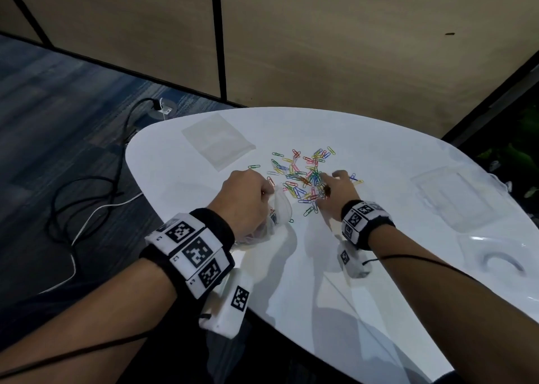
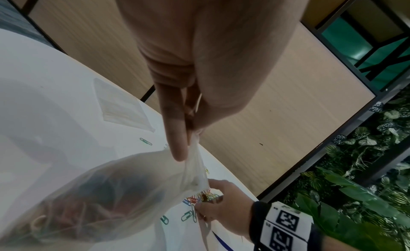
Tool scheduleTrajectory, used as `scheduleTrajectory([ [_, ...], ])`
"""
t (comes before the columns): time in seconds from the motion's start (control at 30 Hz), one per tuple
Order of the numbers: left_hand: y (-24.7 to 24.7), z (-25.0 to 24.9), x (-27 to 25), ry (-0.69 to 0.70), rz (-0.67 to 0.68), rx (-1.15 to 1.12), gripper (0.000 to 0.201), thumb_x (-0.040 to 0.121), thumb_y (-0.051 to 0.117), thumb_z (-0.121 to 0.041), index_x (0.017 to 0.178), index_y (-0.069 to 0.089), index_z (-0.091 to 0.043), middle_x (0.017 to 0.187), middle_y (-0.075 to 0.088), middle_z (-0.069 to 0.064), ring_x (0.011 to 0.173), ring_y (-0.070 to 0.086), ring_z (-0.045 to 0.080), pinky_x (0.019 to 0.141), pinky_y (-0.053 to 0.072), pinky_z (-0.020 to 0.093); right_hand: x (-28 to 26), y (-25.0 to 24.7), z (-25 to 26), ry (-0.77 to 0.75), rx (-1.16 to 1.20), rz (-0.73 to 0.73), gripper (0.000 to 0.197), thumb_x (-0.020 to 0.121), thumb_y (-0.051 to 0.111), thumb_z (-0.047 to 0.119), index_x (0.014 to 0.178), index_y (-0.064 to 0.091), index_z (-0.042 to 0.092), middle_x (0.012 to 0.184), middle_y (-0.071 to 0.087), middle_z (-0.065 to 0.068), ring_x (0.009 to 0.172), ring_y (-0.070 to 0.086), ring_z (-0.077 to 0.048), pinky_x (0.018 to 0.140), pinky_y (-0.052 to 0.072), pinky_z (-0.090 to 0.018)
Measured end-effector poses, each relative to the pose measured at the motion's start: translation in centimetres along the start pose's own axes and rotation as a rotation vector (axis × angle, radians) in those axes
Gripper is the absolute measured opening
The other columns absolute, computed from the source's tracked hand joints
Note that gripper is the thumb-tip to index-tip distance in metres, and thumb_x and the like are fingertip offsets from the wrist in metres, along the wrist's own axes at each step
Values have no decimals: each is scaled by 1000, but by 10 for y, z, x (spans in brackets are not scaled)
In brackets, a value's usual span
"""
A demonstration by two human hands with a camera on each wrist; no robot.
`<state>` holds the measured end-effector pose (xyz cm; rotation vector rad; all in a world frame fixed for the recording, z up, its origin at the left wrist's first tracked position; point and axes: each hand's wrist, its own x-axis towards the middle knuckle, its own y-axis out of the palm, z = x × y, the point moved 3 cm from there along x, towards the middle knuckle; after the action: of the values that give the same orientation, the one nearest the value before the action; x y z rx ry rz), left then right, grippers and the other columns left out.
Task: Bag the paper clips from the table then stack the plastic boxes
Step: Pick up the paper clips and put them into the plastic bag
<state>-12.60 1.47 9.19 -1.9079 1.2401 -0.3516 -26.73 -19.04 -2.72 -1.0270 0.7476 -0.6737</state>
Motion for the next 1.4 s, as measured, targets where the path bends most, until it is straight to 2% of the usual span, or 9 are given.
scheduleTrajectory([
  [0.2, 3, -2, 0, 12, 14, 34, 30, 92, 50, -9, 106, 76, -14, 108, 72, 10, 97, 68, 31, 91, 55, 38, 0, 5, 28, -157, -231, -20, 19, 85, 58, -1, 95, 72, 7, 96, 63, -12, 88, 64, -26, 77, 52, -28],
  [0.3, 2, -3, 0, 12, 16, 40, 30, 92, 49, -7, 103, 77, -13, 104, 73, 10, 93, 68, 31, 89, 56, 39, -3, -1, 26, -122, -207, 26, 24, 85, 57, -1, 98, 75, 8, 102, 72, -9, 92, 68, -23, 86, 55, -28],
  [0.47, 1, -2, 2, -8, 14, 22, 31, 93, 50, -9, 112, 74, -15, 116, 71, 8, 106, 67, 28, 97, 53, 36, -6, -25, -14, 208, 344, -49, 9, 78, 75, 12, 78, 80, 19, 88, 75, 2, 83, 68, -12, 85, 52, -21],
  [0.57, 2, -1, 4, -16, 21, 26, 31, 93, 51, -11, 114, 73, -16, 122, 70, 7, 112, 64, 27, 99, 51, 35, -17, -40, -19, 375, 996, 80, 7, 77, 77, 0, 83, 78, 5, 99, 74, -18, 77, 73, -20, 78, 61, -27],
  [0.77, 2, -3, 2, -17, -2, 6, 30, 92, 52, -8, 111, 74, -12, 121, 70, 6, 115, 63, 26, 101, 50, 35, -58, -63, 44, 286, 1494, 361, 17, 90, 60, -3, 106, 66, -7, 97, 74, -14, 86, 74, -17, 68, 57, -17],
  [1.07, -4, -5, 2, -30, -57, -29, 27, 90, 53, -8, 103, 77, -12, 112, 73, 8, 105, 67, 28, 95, 54, 37, -77, -36, 105, 73, 1023, 332, 18, 91, 61, -2, 107, 68, -7, 101, 70, -26, 85, 70, -29, 86, 59, -33],
  [1.23, -9, 0, 3, -52, -69, -70, 28, 92, 51, -9, 106, 75, -13, 110, 73, 9, 98, 70, 29, 91, 56, 39, -65, -60, 106, -71, 834, 431, 23, 95, 51, -4, 108, 69, -1, 99, 74, -16, 82, 74, -27, 79, 61, -32],
  [1.33, -10, 2, 2, -50, -56, -94, 29, 93, 51, -8, 110, 74, -11, 112, 72, 11, 96, 71, 31, 93, 56, 39, -37, -71, 74, -11, 789, 241, 21, 94, 56, -1, 108, 70, 1, 97, 74, -15, 80, 72, -26, 78, 61, -36],
  [1.4, -12, 3, 0, -34, -64, -80, 28, 93, 52, -8, 110, 74, -12, 114, 72, 10, 100, 70, 29, 96, 55, 38, -13, -70, 35, 61, 481, 48, 26, 94, 56, 7, 116, 70, 11, 110, 72, -7, 96, 69, -23, 92, 55, -32],
])
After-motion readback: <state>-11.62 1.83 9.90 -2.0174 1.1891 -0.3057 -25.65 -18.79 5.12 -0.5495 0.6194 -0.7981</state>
